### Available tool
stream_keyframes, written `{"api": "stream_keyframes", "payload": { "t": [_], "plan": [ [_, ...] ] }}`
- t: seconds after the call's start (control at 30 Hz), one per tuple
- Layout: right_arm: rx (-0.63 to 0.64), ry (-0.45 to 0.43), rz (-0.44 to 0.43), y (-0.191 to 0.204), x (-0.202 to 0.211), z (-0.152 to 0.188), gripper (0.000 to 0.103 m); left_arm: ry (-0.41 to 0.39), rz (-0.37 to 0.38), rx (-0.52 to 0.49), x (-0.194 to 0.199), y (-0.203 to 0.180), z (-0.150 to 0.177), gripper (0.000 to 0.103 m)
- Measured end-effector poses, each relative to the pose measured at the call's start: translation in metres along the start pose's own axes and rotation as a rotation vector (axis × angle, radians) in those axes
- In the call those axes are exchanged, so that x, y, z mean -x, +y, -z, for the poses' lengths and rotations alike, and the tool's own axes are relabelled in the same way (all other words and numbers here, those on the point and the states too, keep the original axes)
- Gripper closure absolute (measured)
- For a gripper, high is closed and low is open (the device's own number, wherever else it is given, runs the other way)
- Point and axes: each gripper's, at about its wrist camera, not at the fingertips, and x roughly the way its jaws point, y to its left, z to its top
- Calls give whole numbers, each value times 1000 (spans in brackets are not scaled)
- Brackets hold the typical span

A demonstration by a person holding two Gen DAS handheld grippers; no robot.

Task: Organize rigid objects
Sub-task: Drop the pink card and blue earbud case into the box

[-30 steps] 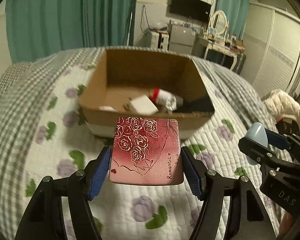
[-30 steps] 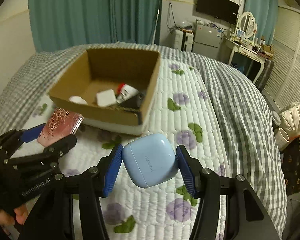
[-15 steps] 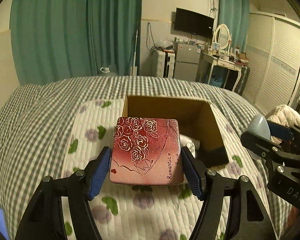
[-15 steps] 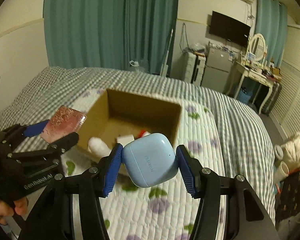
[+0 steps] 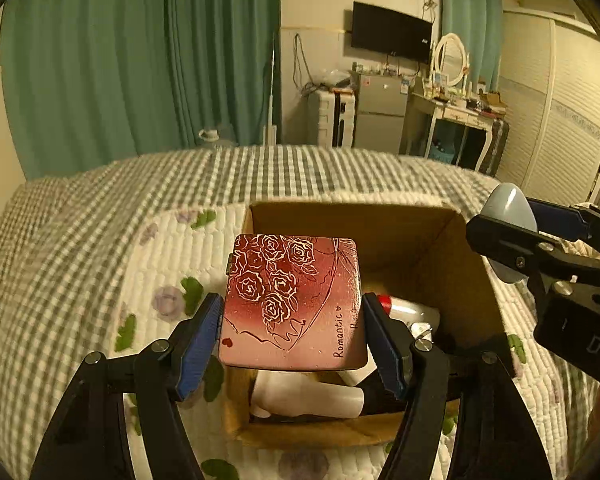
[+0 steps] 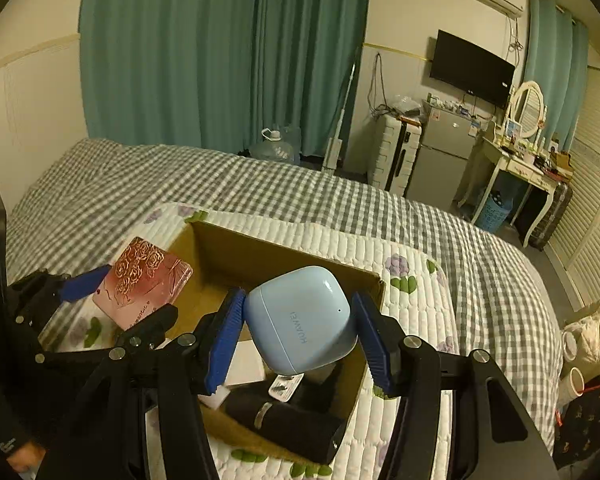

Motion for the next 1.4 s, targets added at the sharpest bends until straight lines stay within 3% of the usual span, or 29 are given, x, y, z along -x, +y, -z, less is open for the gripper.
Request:
{"api": "stream_keyframes", "payload": {
  "t": [0.23,0.37,0.43,0.57,0.73,0.93,1.2,1.23,1.27,1.3,1.4],
  "plan": [
    [-23,35,-15,-10,-16,24,48,44,-4,-10,-20,-15,19,33],
    [-40,43,-19,-17,-14,31,48,69,37,-15,-20,-24,20,31],
    [-55,43,-24,-21,-12,31,48,57,22,-36,-15,-28,16,23],
    [-60,31,-15,-24,-4,28,48,5,-15,-87,5,-30,5,23],
    [-66,30,-15,-21,-1,24,48,-10,-39,-63,16,-8,-4,23],
    [-52,92,-35,-1,-30,29,48,-24,-75,-44,17,15,0,23],
    [-87,185,-101,19,-79,43,47,-21,-59,-6,14,29,8,23],
    [-94,183,-100,19,-79,43,44,-25,-58,-8,15,30,8,23],
    [-96,168,-83,18,-76,42,25,-29,-57,-9,17,31,8,23],
    [-99,143,-47,16,-70,40,18,-32,-57,-8,19,32,8,23],
    [-118,106,-35,7,-49,33,18,-34,-52,2,31,30,4,23]
  ]
}}
